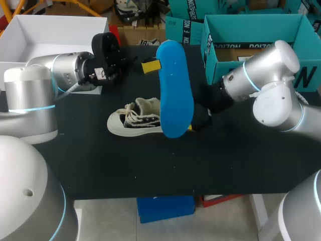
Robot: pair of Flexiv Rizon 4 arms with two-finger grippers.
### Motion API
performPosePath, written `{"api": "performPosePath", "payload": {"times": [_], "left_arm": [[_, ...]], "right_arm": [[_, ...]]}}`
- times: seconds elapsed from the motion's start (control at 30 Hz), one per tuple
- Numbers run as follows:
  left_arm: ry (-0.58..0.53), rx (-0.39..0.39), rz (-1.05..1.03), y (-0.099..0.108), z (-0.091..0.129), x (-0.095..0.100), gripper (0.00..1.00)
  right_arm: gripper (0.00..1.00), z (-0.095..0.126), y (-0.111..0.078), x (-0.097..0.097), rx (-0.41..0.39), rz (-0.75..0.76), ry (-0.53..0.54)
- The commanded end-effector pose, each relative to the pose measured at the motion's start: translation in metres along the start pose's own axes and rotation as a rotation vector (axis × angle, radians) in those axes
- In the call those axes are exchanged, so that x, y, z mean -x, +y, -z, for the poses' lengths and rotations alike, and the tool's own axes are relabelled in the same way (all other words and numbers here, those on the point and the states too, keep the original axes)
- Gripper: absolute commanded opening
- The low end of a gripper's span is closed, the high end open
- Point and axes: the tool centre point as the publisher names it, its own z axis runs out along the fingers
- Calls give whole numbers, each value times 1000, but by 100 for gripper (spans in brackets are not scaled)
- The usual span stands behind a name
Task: Take the shoe out of the shoebox, open the shoe tongue, remove and reinsert the insole, then place the shoe into the shoebox
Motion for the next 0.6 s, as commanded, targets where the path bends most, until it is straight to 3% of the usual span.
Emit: {"api": "performPosePath", "payload": {"times": [0.03,0.6], "left_arm": [[-1,-2,-2,2,-1,0,0],[-1,-2,-2,2,-1,0,0]], "right_arm": [[100,-6,-6,1,16,-7,-5],[100,-15,-18,1,65,-33,-6]]}}
